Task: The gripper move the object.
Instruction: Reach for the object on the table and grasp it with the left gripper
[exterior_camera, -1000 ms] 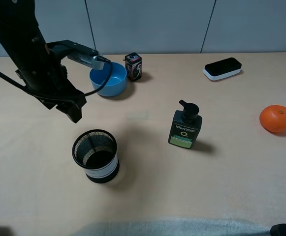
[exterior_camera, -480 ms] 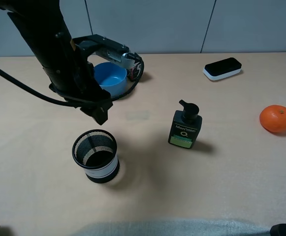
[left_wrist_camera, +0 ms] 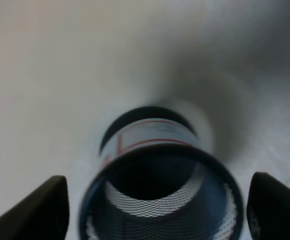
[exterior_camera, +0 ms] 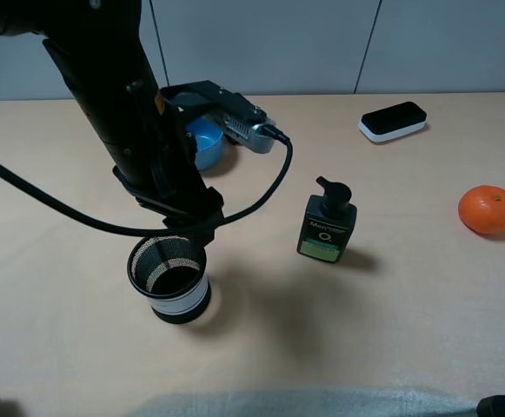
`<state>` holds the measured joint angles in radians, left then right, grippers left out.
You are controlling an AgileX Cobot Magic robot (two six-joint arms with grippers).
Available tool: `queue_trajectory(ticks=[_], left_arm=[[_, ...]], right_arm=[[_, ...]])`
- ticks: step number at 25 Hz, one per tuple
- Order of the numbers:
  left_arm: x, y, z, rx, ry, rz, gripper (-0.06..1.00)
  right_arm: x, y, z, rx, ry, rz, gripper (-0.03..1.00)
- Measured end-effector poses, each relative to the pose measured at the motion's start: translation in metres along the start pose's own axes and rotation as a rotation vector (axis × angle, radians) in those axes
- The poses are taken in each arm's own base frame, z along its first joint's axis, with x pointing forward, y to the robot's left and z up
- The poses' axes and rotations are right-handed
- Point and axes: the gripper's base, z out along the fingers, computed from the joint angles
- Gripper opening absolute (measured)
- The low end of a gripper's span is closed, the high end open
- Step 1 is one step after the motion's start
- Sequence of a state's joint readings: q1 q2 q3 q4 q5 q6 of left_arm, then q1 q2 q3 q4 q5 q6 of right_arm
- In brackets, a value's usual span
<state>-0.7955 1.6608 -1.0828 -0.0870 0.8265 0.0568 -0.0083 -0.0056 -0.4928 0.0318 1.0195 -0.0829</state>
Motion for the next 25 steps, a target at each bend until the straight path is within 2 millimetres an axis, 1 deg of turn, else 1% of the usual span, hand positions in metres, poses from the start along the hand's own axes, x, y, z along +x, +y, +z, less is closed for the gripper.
queue_trajectory(ticks=[14, 16, 25], left_arm=[[0.005, -0.044, 0.002, 0.038, 0.025, 0.129, 0.73], [0.006, -0.046, 0.002, 0.04, 0.028, 0.137, 0.73], [0.007, -0.046, 0.002, 0.04, 0.036, 0.138, 0.73]], right_arm=[[0.0, 0.0, 0.0, 0.0, 0.0, 0.0, 0.64], [0.0, 0.0, 0.0, 0.0, 0.0, 0.0, 0.64], [0.0, 0.0, 0.0, 0.0, -0.001, 0.0, 0.64]])
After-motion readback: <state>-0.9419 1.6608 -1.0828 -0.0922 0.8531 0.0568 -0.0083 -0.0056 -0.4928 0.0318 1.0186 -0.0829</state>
